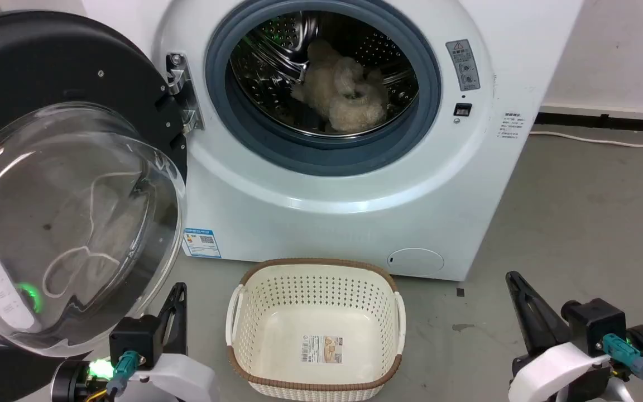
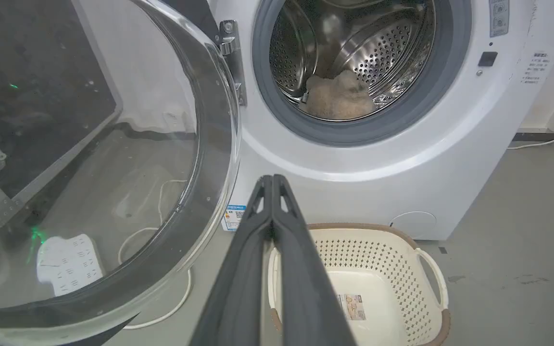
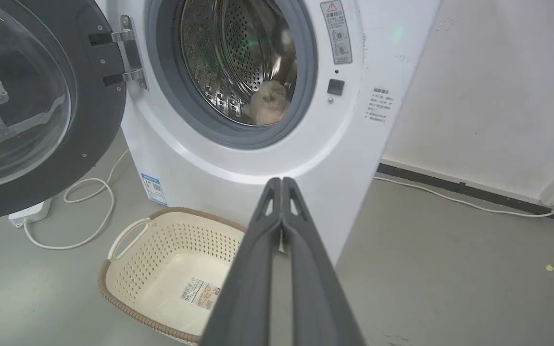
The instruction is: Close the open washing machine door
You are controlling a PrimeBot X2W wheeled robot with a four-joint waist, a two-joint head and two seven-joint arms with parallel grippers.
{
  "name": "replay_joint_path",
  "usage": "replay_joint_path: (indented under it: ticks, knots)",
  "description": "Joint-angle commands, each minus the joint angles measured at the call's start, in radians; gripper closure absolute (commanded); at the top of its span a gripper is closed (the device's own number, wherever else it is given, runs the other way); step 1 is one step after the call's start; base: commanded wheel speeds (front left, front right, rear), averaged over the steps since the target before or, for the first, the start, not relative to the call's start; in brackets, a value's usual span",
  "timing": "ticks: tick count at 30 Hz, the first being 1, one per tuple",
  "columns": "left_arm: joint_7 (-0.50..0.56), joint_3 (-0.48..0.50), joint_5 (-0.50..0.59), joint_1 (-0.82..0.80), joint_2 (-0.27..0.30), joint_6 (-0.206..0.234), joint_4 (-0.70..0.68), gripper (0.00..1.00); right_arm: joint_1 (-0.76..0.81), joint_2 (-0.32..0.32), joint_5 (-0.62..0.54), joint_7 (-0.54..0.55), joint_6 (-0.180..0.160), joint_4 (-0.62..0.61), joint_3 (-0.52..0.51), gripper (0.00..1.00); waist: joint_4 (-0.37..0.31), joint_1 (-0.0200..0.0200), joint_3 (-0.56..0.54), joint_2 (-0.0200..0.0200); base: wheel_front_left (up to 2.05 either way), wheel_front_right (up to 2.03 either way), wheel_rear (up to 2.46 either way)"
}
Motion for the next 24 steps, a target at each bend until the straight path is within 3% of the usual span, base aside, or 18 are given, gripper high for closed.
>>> replay_joint_path:
  ticks: [1,24]
  knots:
    - [0.000,0.002,0.003,-0.015,0.000,-0.004,-0.004,1.00,0.010,0.004,0.001,0.000,0.001,-0.005,-0.002,1.00,0.000,0.0000,0.000,0.0000,0.00,0.00,0.00]
    - [0.000,0.002,0.003,-0.015,0.000,-0.004,-0.004,1.00,0.010,0.004,0.001,0.000,0.001,-0.005,-0.002,1.00,0.000,0.0000,0.000,0.0000,0.00,0.00,0.00]
